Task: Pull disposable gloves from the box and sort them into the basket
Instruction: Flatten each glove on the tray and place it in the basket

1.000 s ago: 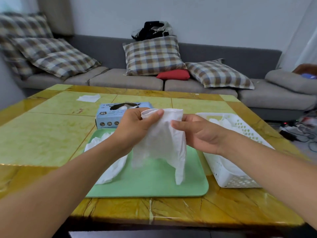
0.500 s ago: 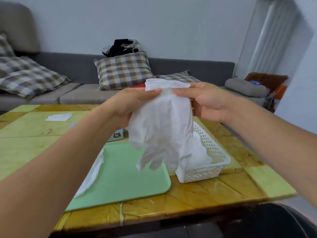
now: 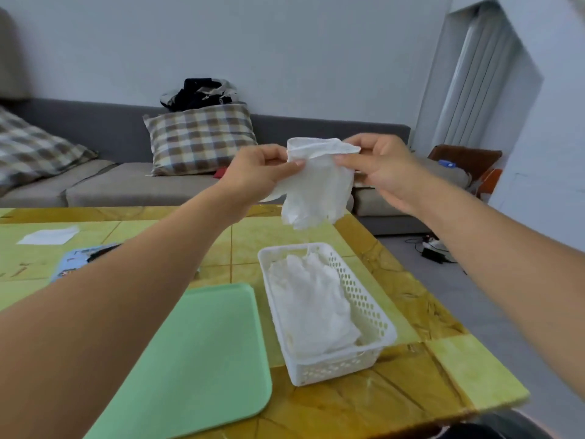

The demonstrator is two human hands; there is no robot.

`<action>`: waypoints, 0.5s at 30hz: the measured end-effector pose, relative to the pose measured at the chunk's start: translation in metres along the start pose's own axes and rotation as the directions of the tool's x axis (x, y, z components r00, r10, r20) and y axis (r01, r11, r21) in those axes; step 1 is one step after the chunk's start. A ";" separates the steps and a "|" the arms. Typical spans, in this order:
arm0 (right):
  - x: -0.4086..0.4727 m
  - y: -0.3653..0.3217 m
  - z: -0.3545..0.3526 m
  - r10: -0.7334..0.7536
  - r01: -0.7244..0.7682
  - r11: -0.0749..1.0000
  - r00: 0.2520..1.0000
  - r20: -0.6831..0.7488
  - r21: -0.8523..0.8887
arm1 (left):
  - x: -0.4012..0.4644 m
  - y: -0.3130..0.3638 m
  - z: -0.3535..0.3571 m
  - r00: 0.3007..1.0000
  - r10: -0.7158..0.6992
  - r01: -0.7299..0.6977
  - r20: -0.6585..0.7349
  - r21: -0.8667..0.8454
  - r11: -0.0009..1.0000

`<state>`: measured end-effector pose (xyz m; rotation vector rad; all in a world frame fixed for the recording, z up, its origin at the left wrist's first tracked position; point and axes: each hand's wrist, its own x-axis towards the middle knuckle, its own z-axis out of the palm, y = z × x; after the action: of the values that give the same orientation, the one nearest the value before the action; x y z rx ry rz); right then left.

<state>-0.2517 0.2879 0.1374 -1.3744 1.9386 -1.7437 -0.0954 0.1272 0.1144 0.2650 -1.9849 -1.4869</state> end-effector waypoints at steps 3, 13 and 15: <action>-0.033 0.064 0.005 0.053 -0.036 0.981 0.995 0.085 -0.191 | -0.020 -0.060 0.008 0.987 -0.120 0.101 0.106 0.175 0.979; -0.112 0.128 0.015 0.217 0.144 0.715 0.885 0.412 -0.685 | -0.084 -0.126 0.027 0.874 -0.133 -0.280 0.467 0.708 0.648; -0.116 0.123 0.012 0.271 0.172 0.687 0.840 0.469 -0.706 | -0.089 -0.121 0.029 0.825 -0.145 -0.349 0.547 0.694 0.629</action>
<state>-0.2407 0.3483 -0.0203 -1.7446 2.3336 -0.3645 -0.0687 0.1539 -0.0336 0.0390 -3.0080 -0.5246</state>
